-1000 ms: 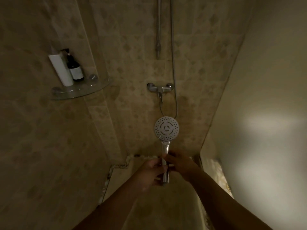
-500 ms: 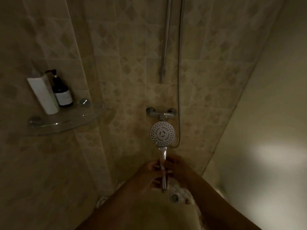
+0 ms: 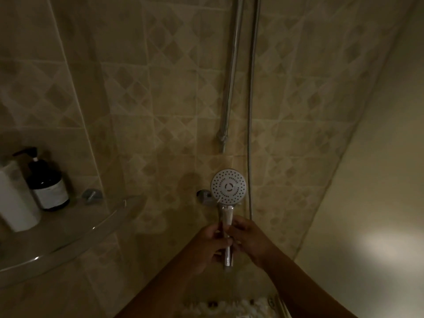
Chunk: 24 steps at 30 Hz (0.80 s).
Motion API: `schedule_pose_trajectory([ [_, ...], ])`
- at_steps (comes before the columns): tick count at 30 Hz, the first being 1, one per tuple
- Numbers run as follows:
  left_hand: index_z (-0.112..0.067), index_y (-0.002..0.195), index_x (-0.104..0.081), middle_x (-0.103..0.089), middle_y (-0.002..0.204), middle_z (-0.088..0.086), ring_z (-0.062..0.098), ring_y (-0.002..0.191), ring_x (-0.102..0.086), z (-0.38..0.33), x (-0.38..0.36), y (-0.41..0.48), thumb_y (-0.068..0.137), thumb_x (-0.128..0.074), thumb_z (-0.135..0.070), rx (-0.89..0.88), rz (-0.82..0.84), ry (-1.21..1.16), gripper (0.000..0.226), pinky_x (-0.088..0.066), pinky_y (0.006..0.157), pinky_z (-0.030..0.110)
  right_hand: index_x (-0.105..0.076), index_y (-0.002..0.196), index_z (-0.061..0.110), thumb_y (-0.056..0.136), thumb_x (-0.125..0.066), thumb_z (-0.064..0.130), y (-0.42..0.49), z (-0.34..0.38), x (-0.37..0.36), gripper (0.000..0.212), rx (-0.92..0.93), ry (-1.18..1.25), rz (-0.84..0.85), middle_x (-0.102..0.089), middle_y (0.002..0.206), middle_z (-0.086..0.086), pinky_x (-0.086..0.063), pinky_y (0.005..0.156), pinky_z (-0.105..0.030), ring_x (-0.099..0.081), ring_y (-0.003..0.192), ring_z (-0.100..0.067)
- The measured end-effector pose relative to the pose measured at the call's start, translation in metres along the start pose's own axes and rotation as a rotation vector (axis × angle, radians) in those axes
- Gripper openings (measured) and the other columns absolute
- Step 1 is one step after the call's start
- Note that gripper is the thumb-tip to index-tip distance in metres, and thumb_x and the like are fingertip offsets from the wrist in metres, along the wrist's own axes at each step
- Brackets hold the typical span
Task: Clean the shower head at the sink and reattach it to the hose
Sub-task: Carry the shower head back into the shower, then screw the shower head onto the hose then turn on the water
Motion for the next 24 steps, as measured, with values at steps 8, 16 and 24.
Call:
schedule_pose_trajectory([
  [8, -0.012, 0.128, -0.059, -0.076, 0.107, 0.007, 0.026, 0.097, -0.073, -0.073, -0.012, 0.077, 0.097, -0.058, -0.005, -0.125, -0.038, 0.018, 0.031, -0.06, 0.076, 0.04, -0.067, 0.109, 0.005, 0.095, -0.063, 0.019, 0.067, 0.064, 0.05, 0.021, 0.08, -0.064, 0.064, -0.071, 0.093, -0.015, -0.055, 0.067, -0.031, -0.069, 0.078, -0.019],
  [16, -0.018, 0.122, -0.063, -0.073, 0.107, 0.017, 0.036, 0.095, -0.072, -0.166, -0.049, 0.147, 0.096, -0.063, -0.014, -0.264, -0.122, 0.057, 0.026, -0.059, 0.073, 0.048, -0.07, 0.102, 0.005, 0.091, -0.065, 0.01, 0.127, 0.18, 0.114, 0.013, 0.274, -0.064, 0.091, -0.074, 0.092, -0.011, -0.058, 0.07, -0.033, -0.071, 0.079, -0.021],
  [24, -0.012, 0.111, -0.066, -0.076, 0.086, 0.003, 0.022, 0.078, -0.074, -0.252, -0.072, 0.185, 0.093, -0.066, -0.007, -0.378, -0.072, 0.262, 0.019, -0.063, 0.07, 0.037, -0.067, 0.1, 0.0, 0.09, -0.062, 0.007, 0.155, 0.274, 0.155, 0.014, 0.41, -0.101, 0.019, -0.074, 0.091, -0.019, -0.057, 0.07, -0.035, -0.071, 0.079, -0.026],
])
Point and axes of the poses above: each hand's wrist, its own y-axis towards the middle knuckle, its own x-axis out of the back of the hand, z = x × y, the point moved 9 cm from there along y, towards the middle knuckle
